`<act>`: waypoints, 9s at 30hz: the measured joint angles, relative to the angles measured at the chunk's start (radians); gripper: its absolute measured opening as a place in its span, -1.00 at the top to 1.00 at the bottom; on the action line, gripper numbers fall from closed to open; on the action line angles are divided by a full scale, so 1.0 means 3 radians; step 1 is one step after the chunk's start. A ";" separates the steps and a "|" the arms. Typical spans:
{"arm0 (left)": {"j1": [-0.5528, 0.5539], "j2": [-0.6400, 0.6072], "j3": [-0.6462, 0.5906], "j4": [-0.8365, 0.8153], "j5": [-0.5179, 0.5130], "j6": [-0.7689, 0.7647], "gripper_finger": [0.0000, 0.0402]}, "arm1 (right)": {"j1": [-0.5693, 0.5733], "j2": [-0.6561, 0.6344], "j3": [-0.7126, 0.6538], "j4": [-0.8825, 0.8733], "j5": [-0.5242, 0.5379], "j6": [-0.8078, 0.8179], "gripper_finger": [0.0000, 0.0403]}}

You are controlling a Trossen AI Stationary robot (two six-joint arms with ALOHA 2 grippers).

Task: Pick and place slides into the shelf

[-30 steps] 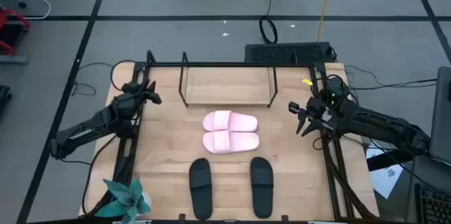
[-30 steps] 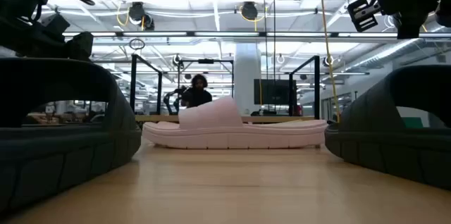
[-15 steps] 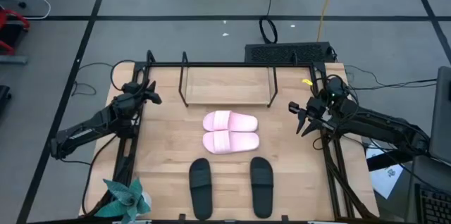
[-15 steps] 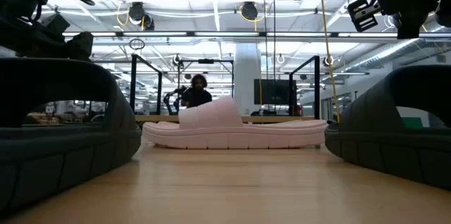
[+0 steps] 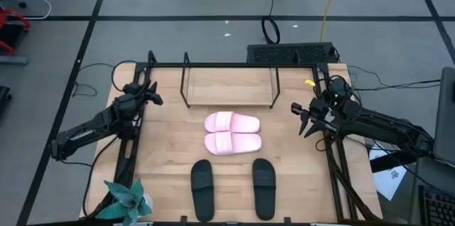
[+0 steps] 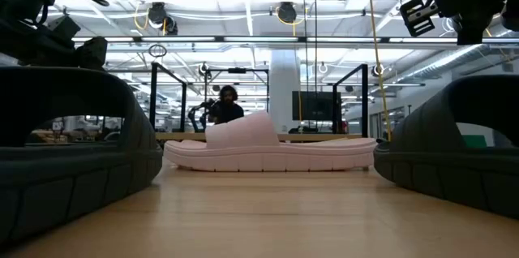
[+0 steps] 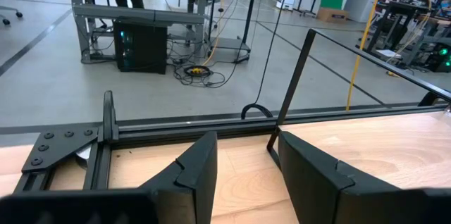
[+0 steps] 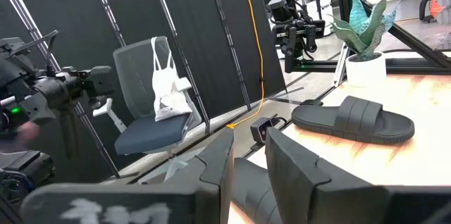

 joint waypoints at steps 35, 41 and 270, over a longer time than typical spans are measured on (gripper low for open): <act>0.0000 0.0000 0.0000 0.0000 0.0000 0.0000 0.27 | 0.0001 0.0001 -0.0001 -0.0001 0.2715 0.0260 0.63; -0.0001 0.0000 -0.0001 -0.0001 -0.0001 0.0000 0.27 | 0.0005 0.0002 -0.0001 0.0205 0.3892 0.1125 0.63; -0.3208 0.4148 0.2780 -0.0105 0.0752 -0.4340 0.27 | 0.2995 0.2842 0.2644 -0.2603 0.5712 -0.3427 0.63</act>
